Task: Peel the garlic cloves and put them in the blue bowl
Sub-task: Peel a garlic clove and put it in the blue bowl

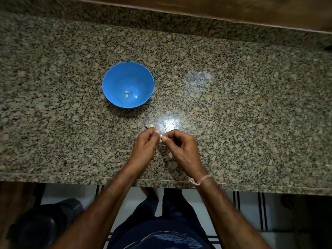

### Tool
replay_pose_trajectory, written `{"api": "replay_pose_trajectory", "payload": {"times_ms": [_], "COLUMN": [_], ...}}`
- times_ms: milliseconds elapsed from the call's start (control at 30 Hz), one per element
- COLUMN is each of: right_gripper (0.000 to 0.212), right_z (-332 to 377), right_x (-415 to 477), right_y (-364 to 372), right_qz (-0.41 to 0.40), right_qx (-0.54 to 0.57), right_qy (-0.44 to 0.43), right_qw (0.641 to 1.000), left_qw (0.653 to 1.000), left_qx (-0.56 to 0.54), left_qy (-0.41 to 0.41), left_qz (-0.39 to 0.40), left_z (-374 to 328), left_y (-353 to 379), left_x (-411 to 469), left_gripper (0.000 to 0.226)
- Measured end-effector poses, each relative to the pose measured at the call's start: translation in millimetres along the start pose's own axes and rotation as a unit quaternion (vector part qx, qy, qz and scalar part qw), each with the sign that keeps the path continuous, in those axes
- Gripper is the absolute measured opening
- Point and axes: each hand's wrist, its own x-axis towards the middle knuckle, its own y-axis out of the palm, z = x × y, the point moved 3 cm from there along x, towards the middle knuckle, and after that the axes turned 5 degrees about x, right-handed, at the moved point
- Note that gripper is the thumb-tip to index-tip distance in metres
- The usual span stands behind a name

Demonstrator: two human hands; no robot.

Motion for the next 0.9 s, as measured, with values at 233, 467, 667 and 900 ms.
{"api": "replay_pose_trajectory", "payload": {"times_ms": [233, 467, 667, 900], "right_gripper": [0.008, 0.011, 0.009, 0.01], "right_z": [6.5, -0.2, 5.6, 2.0], "right_x": [5.2, -0.3, -0.4, 0.3], "right_y": [-7.2, -3.0, -5.5, -1.0], "right_qz": [0.037, 0.095, 0.046, 0.072], "right_qx": [0.048, 0.275, -0.096, -0.075], "right_qy": [0.063, 0.237, -0.032, -0.008], "right_qw": [0.996, 0.927, 0.994, 0.995], "left_qw": [0.997, 0.994, 0.987, 0.996], "left_qx": [0.024, 0.031, -0.084, -0.06], "left_qy": [0.061, 0.075, -0.079, -0.025], "left_qz": [0.026, 0.074, 0.115, 0.066], "left_z": [-4.9, -5.4, 2.5, 3.3], "left_y": [-3.8, -6.9, -3.1, -7.0], "left_x": [-4.5, 0.0, 4.6, -1.3], "left_gripper": [0.033, 0.029, 0.026, 0.023]}}
